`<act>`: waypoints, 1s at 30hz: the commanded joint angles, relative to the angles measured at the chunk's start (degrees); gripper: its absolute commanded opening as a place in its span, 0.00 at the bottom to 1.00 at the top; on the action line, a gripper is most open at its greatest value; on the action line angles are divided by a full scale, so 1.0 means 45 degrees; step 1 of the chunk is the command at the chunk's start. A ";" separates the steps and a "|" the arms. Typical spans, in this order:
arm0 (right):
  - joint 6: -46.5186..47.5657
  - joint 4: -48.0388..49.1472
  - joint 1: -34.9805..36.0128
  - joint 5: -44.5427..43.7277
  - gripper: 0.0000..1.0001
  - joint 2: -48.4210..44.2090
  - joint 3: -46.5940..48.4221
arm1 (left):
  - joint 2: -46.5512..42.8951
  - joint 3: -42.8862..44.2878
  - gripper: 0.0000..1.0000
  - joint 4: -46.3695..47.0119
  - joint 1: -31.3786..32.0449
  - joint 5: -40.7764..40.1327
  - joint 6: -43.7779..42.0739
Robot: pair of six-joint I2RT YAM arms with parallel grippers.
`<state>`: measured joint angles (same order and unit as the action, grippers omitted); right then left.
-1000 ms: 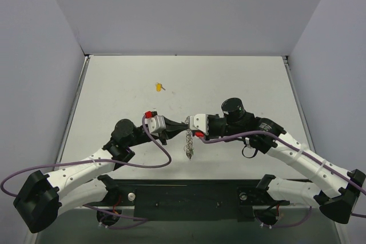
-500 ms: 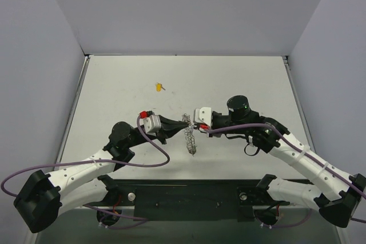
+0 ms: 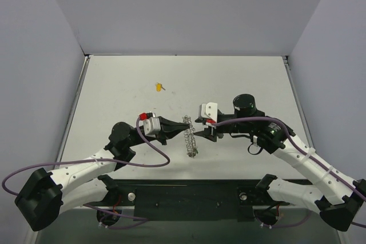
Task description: Put the keys on the keyring
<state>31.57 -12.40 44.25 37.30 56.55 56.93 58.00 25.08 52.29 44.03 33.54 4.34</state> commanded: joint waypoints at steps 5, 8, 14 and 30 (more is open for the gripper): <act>-0.1918 0.0960 -0.0341 0.1281 0.35 -0.0029 0.0982 | 0.0002 0.0227 0.00 0.1329 -0.0097 0.0574 0.0012; -0.2152 0.1037 -0.0458 0.1379 0.27 0.0127 0.1002 | -0.0017 0.0208 0.00 0.1348 -0.0078 0.0613 -0.0007; -0.2094 0.0823 -0.0654 0.1730 0.19 0.0342 0.1022 | -0.0056 0.0208 0.00 0.1387 -0.0078 0.0613 0.0012; -0.1469 0.0588 -0.0517 0.1809 0.10 0.0733 0.0866 | -0.0115 0.0169 0.00 0.1719 -0.0097 0.0593 0.0247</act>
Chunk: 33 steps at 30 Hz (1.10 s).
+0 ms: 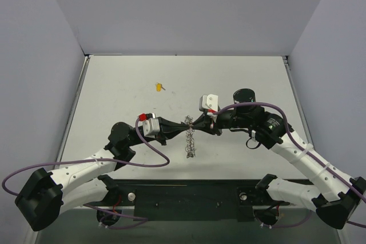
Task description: Put the keys on the keyring
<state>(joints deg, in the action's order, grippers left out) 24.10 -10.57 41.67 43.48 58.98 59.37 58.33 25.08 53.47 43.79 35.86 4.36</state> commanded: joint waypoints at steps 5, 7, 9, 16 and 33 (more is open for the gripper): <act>0.0095 0.0317 0.0056 0.0493 0.10 0.0252 0.0321 | -0.0207 0.0168 0.00 0.1515 -0.0044 0.0118 0.0300; -0.0100 0.0453 0.0076 0.0551 0.10 0.0253 0.0321 | -0.0207 0.0149 0.00 0.1516 -0.0044 0.0021 0.0301; -0.0373 0.0590 0.0037 0.0649 0.11 0.0233 0.0380 | -0.0207 0.0149 0.00 0.1477 -0.0024 -0.0077 0.0281; -0.0452 0.0590 0.0056 0.0630 0.14 0.0252 0.0263 | -0.0227 0.0130 0.00 0.1535 -0.0043 -0.0078 0.0301; -0.1058 0.0825 -0.0042 0.0474 0.23 0.0194 0.0244 | -0.0324 0.0130 0.00 0.1281 -0.0044 -0.0390 0.0203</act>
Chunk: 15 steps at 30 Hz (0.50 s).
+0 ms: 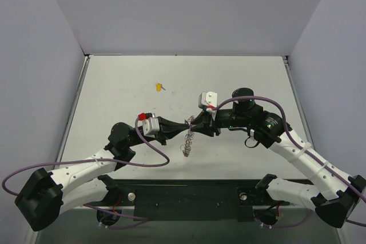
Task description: Put the keys on the keyring
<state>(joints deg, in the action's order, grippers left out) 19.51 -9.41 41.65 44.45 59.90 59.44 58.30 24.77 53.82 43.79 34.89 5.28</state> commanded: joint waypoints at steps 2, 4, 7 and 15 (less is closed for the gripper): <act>0.0040 0.0568 -0.0037 0.0124 0.20 0.0029 0.0170 | -0.0339 0.0217 0.00 0.1242 -0.0024 -0.0196 0.0018; 0.0157 0.0529 -0.0056 0.0045 0.17 0.0068 0.0170 | -0.0339 0.0198 0.00 0.1301 -0.0024 -0.0176 0.0038; 0.0294 0.0411 -0.0037 0.0103 0.11 0.0049 0.0112 | -0.0339 0.0198 0.00 0.1321 -0.0044 -0.0234 0.0077; 0.0372 0.0392 0.0081 0.0123 0.13 0.0049 -0.0142 | -0.0378 0.0159 0.00 0.1360 -0.0024 -0.0371 0.0097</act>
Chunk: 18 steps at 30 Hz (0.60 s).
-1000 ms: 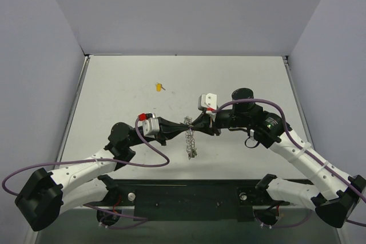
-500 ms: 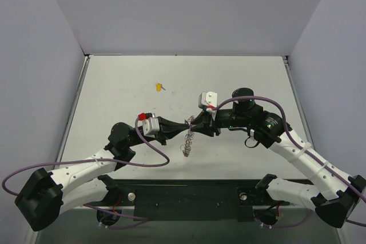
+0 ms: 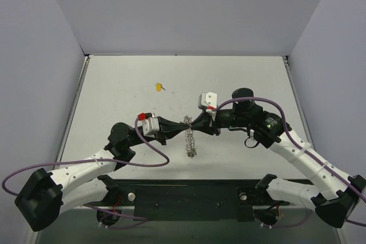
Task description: Put the keys on the keyring
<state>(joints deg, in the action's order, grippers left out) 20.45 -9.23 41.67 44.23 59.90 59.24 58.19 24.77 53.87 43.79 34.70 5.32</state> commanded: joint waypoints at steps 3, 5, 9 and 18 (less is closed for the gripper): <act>0.0163 0.0372 0.0076 0.0152 0.15 0.0068 -0.0138 | -0.0354 0.0159 0.00 0.1350 -0.0024 -0.0308 0.0087; 0.0163 0.0392 0.0095 0.0133 0.15 0.0087 -0.0157 | -0.0354 0.0159 0.00 0.1369 -0.0024 -0.0328 0.0106; 0.0124 0.0470 0.0115 0.0113 0.14 0.0165 -0.0157 | -0.0354 0.0159 0.00 0.1409 -0.0044 -0.0289 0.0145; 0.0163 0.0685 0.0290 -0.0024 0.03 0.0282 -0.0060 | -0.0335 0.0159 0.00 0.1506 -0.0043 -0.0269 0.0243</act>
<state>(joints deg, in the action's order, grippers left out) 21.04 -9.08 42.11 43.53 60.80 58.65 58.13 24.77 53.87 43.79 34.35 5.56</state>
